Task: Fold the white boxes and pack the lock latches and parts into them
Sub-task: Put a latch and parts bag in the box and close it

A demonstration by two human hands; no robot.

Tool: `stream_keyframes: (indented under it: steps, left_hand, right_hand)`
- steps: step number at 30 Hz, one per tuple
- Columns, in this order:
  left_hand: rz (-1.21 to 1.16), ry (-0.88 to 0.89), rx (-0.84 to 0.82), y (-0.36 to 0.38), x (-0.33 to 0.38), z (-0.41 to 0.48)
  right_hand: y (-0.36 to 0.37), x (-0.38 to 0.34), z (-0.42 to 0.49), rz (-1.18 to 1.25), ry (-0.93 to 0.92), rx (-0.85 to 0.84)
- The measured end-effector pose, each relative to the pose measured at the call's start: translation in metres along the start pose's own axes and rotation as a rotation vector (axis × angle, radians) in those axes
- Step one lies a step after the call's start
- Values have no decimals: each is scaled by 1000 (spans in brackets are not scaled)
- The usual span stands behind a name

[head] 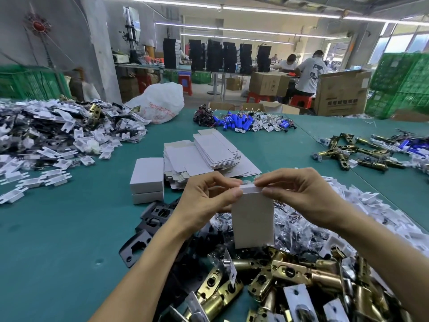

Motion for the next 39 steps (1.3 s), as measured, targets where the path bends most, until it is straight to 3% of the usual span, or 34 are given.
stream_keyframes:
  steps: [5,14,17,26,32,34,39]
  left_hand:
    - [168,100,-12,2,3,0]
    - [254,64,-66,11,-3,-1]
    - [247,4,-67,14,-4,-1]
    - [159,-1,32,9,12,2]
    - [109,-248,-237,21,4,-7]
    - [69,-260,-205,22,6,-8]
    - [45,-302,-183,23,12,-6]
  right_hand:
    - [0,-8,-4,-138,-93,7]
    - [9,3,-10,-210,47,-71]
    - [13,4,-10,-147,85,-115]
    - [3,-1,-6,193,161,40]
    - [-3,-10,2,445,219,248]
    - [-2,-11,5,468,270,282]
    - [4,-7,5,442,423,190]
Point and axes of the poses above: each hand's wrist, its own z-axis towards the middle knuckle, its own y-axis out of the palm, x = y × z, the point moved 7 cm from there along z, towards the middle knuckle, and after that the axes turned 3 degrees about -y, right-handed, at the moved point
